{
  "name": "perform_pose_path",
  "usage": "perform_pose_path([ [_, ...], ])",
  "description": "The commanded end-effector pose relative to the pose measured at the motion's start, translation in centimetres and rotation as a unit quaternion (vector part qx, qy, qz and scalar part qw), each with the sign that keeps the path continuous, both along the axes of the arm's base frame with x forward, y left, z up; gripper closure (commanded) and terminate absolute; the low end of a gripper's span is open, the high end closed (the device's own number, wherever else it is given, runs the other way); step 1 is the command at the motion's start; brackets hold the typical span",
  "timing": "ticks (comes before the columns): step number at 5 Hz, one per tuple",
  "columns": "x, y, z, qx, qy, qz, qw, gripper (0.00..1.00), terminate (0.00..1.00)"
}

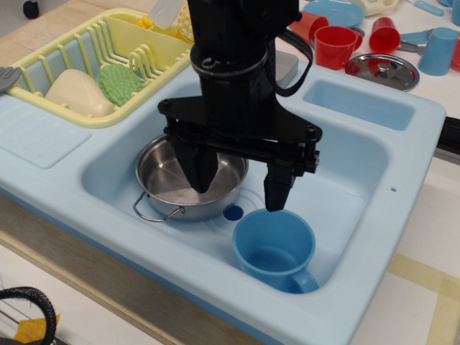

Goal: Put cup into pot or pan

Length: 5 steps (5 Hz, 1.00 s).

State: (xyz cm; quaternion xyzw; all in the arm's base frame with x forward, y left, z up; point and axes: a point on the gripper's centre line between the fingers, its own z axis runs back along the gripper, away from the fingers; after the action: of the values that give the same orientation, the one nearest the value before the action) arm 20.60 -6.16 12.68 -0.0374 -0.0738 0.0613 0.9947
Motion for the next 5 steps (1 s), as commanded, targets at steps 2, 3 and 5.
perform_pose_path([
  [2, -0.6, -0.2, -1.4, -0.014, 0.009, 0.010, 0.9998, 0.00, 0.00],
  [3, -0.1, -0.3, -2.7, -0.032, 0.043, 0.006, 0.9986, 0.00, 0.00],
  [5, 0.3, -0.6, -4.5, -0.053, 0.057, 0.001, 0.9970, 0.00, 0.00],
])
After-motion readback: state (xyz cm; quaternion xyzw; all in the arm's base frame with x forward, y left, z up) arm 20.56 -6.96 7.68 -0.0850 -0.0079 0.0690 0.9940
